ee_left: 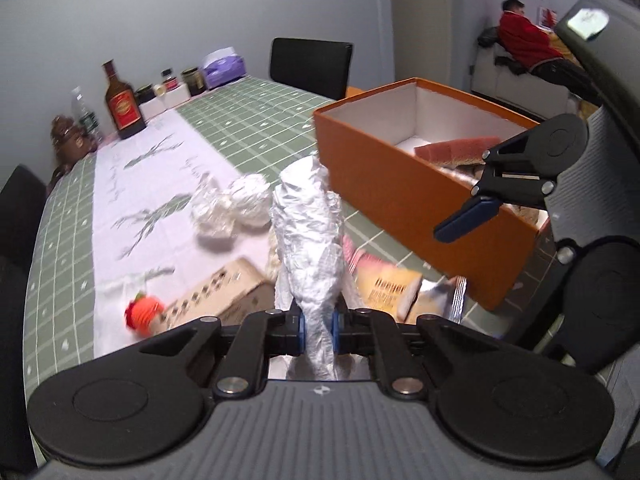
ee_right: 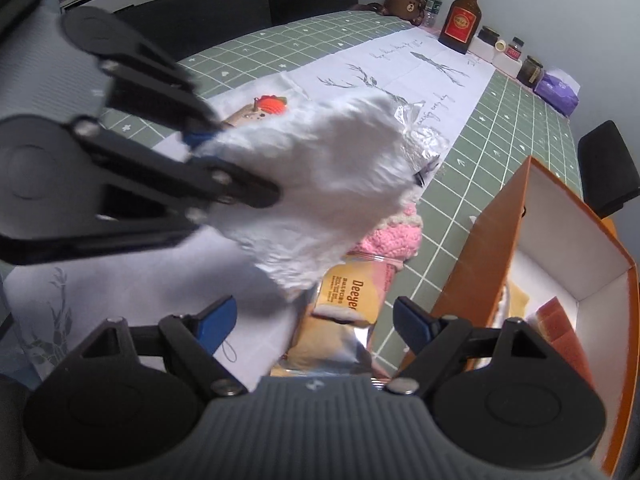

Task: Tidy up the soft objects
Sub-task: 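Grasp the crumpled foil with the left tool while the right tool reaches for the Deeyer packet, then grasp the Deeyer snack packet with the right tool and carry it toward the orange box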

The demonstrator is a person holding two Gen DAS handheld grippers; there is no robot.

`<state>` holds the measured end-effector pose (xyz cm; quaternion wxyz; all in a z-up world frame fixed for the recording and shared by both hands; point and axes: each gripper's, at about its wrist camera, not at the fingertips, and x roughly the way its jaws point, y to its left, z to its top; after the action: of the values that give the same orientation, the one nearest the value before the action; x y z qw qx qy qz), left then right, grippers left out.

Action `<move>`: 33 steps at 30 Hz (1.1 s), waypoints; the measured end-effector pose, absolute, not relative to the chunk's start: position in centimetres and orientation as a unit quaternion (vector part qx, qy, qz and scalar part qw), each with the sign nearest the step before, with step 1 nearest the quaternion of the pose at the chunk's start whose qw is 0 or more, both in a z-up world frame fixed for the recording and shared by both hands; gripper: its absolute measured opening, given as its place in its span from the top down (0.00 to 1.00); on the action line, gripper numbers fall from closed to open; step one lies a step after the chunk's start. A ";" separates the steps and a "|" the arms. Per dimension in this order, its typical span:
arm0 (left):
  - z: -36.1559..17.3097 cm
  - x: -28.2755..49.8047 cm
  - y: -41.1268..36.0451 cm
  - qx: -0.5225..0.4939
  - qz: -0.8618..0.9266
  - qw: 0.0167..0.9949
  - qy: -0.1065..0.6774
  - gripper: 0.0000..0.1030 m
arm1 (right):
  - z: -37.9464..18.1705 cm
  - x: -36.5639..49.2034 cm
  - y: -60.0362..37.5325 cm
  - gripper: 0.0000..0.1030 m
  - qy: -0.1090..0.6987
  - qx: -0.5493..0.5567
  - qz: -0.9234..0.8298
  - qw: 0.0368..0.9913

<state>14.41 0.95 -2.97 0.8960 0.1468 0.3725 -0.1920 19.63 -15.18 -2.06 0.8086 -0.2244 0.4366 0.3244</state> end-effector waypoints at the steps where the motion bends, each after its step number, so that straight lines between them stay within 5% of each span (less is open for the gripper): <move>1: -3.2 14.0 1.7 0.142 -0.187 0.897 0.374 0.87 | -2.6 19.8 -14.9 0.22 0.437 -0.226 0.319 0.810; 22: -8.4 10.2 6.8 0.098 -0.086 0.911 0.392 0.86 | -9.4 21.8 -12.4 0.22 0.455 -0.223 0.197 0.839; 28: -8.5 10.2 7.3 0.086 -0.085 0.916 0.384 0.82 | -10.0 23.3 -13.2 0.37 0.487 -0.171 0.199 0.833; 31: -8.6 10.3 7.3 0.081 -0.082 0.916 0.383 0.69 | -10.0 23.5 -13.4 0.46 0.488 -0.166 0.198 0.834; 33: -8.6 10.5 7.3 0.077 -0.078 0.918 0.382 0.48 | -9.9 23.3 -13.3 0.49 0.484 -0.174 0.200 0.834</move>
<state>10.52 7.26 -8.59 0.9176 0.0769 0.3822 -0.0784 23.32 -13.27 -9.95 0.8339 -0.1744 0.4838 0.2004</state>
